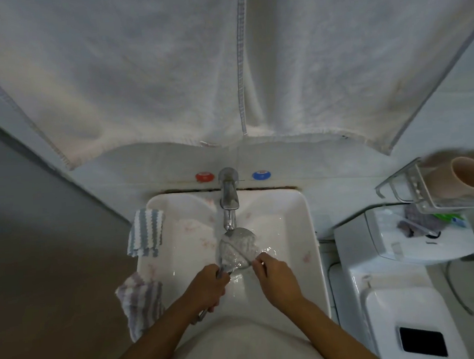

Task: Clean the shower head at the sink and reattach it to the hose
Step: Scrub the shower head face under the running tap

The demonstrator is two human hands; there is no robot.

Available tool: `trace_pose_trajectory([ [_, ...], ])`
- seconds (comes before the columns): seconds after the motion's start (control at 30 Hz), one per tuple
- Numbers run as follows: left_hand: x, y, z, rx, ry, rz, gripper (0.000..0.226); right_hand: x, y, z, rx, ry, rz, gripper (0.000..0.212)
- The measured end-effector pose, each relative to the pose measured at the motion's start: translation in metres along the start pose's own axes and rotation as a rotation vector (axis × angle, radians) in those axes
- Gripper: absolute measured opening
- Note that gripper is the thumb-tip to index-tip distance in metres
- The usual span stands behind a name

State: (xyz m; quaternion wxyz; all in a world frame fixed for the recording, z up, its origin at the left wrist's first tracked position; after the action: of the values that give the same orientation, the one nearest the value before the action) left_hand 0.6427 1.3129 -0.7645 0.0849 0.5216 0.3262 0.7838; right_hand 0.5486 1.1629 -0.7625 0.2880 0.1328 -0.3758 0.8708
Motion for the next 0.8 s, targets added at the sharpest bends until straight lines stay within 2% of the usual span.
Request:
trace_pose_trajectory([
  [0.13,0.0,0.0,-0.001,-0.003,0.0,-0.013,0.02,-0.005,0.001,0.009,-0.006,0.085,-0.06,0.029],
  [0.3,-0.002,0.004,-0.001,0.013,0.008,-0.025,0.019,-0.001,-0.01,0.0,0.052,-0.015,0.013,0.031],
  [0.47,-0.004,0.002,0.002,0.04,0.016,-0.018,0.019,-0.006,-0.005,0.01,0.08,0.13,-0.057,0.029],
  [0.67,-0.006,0.005,0.003,0.047,0.025,-0.026,0.019,-0.002,-0.007,-0.001,0.071,0.048,0.017,0.03],
  [0.8,-0.006,0.005,0.002,0.026,0.016,-0.043,0.013,-0.004,-0.002,0.006,0.05,0.132,-0.02,0.028],
])
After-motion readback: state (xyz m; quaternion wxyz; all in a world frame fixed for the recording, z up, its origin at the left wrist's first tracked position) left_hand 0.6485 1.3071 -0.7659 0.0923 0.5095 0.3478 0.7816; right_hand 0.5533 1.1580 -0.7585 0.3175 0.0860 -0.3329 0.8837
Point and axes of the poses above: each hand's wrist, its own x-axis away from the middle knuckle, its own z-axis out of the back of the hand, y = z × x, the point moved 2 cm from there along -x, towards the middle knuckle, and after that the axes turned 6 degrees about -y, right-handed, at the moved point
